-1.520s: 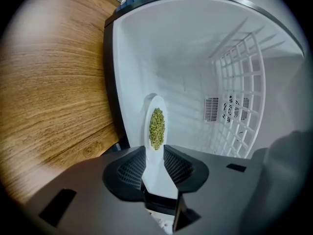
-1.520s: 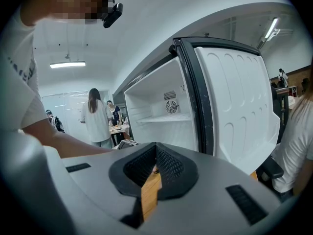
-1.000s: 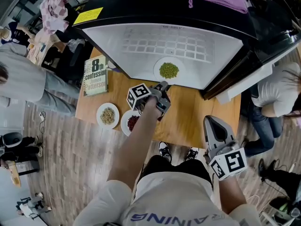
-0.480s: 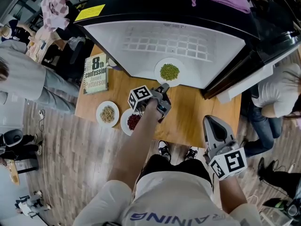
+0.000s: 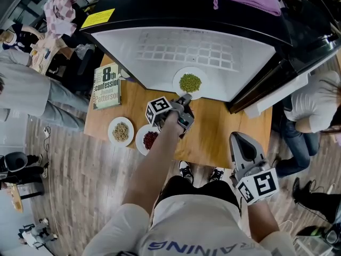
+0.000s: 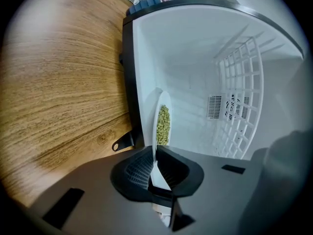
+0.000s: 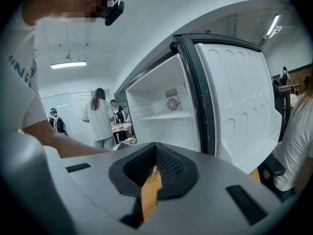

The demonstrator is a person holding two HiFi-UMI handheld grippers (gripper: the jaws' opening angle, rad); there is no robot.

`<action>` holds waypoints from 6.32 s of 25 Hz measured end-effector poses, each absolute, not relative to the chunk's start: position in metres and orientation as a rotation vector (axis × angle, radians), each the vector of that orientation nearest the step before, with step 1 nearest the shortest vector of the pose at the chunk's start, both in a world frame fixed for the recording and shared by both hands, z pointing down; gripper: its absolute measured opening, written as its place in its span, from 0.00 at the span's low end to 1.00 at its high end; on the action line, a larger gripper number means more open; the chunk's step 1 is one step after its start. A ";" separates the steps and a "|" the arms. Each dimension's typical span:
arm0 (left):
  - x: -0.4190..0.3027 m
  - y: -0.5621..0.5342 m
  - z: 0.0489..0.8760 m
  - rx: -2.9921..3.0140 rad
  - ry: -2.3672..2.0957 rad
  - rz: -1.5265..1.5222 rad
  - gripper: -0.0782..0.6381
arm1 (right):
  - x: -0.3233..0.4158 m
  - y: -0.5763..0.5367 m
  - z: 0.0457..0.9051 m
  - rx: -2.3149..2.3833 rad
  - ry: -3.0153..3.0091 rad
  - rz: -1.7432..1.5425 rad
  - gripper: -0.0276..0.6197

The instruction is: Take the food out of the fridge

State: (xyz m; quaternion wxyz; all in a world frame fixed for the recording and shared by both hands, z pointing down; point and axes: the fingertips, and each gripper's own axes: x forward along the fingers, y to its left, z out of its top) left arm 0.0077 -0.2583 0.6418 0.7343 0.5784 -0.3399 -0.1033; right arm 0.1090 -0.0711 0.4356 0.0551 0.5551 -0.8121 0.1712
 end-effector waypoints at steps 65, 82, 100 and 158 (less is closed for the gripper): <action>-0.031 -0.015 0.674 1.166 -0.726 -0.332 0.14 | 0.082 -0.028 0.416 1.325 -2.690 0.475 0.07; -0.028 -0.008 0.671 1.309 -0.789 -0.088 0.37 | 0.076 -0.029 0.426 1.296 -2.684 0.494 0.07; -0.012 0.008 0.671 1.704 -0.823 0.605 0.43 | 0.079 -0.028 0.426 1.298 -2.685 0.493 0.07; -0.054 -0.064 0.302 2.755 -1.394 0.005 0.12 | 0.106 -0.049 0.334 1.605 -2.681 0.199 0.07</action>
